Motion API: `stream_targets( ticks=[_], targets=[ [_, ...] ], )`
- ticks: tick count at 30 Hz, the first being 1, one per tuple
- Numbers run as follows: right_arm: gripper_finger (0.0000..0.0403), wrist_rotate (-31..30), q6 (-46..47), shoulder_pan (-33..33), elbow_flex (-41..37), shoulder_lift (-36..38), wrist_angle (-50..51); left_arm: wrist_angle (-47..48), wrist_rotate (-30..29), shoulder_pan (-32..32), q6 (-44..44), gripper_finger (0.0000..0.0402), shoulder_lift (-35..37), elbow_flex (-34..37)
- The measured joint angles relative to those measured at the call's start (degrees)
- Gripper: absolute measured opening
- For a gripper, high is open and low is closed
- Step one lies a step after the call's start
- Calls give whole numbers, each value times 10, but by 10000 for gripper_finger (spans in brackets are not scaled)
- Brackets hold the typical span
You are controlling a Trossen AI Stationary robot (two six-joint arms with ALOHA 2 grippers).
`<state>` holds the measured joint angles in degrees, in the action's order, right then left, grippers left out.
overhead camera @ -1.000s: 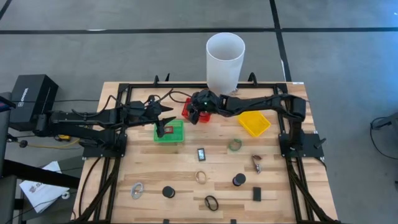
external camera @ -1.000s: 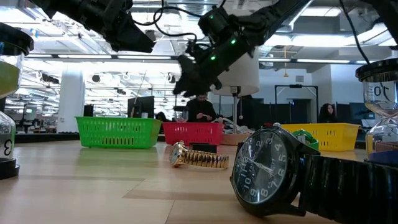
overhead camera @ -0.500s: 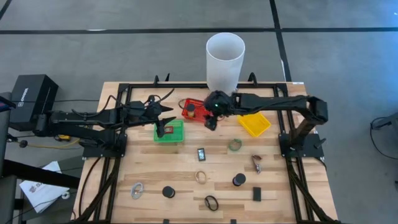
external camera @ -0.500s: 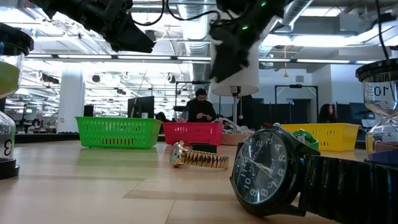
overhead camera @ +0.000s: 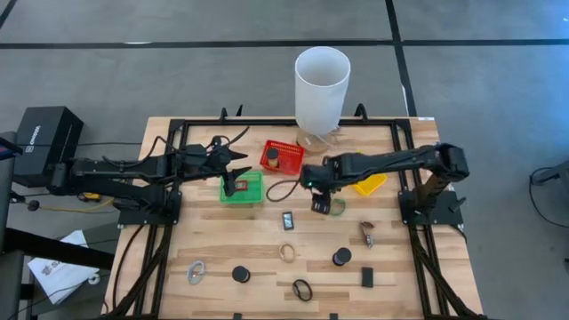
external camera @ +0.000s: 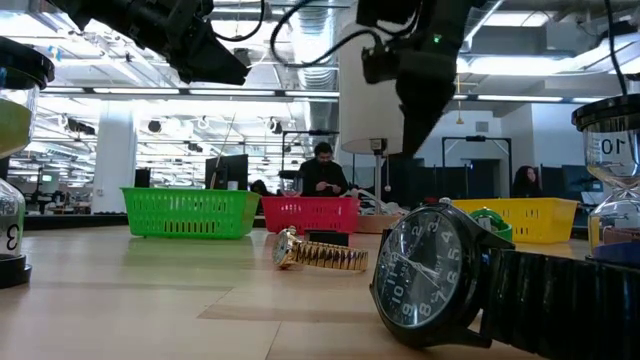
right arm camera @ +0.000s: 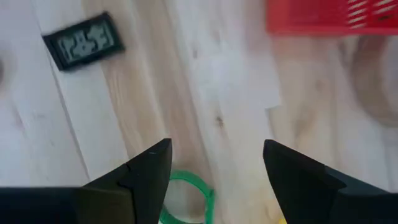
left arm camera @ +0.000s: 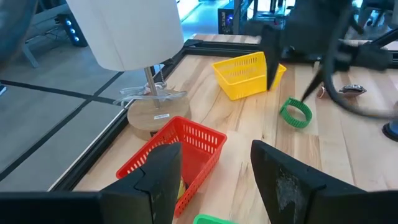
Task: Pick & Place Office items
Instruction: Put the green watch into the yellow bin
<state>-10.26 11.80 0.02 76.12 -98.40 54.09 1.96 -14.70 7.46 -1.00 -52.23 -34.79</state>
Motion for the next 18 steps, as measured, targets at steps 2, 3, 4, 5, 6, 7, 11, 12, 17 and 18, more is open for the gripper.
stream_targets(
  ticks=[2,3,4,5,6,7,11,12,17,18],
  targets=[
    [244,0,0,5,-1,-15,27,0,0,0,0,186,0,0],
    [244,0,0,8,-1,-24,27,0,0,0,0,186,0,0],
    [244,0,-1,10,0,-33,32,0,0,0,0,186,0,0],
    [244,1,-2,11,0,-41,50,0,0,0,0,186,0,0],
    [244,1,-4,11,-1,-49,65,0,0,0,0,186,0,0],
    [244,5,-11,11,-1,-58,67,-1,0,0,0,186,0,0],
    [244,15,-47,11,-1,-98,84,-4,0,0,0,186,0,0],
    [244,15,-50,9,-1,-106,83,-5,0,0,0,186,0,0],
    [244,14,-88,5,0,-143,97,-9,0,0,0,186,0,0],
    [244,14,-95,5,0,-148,98,-10,0,0,0,186,0,0]
  ],
)
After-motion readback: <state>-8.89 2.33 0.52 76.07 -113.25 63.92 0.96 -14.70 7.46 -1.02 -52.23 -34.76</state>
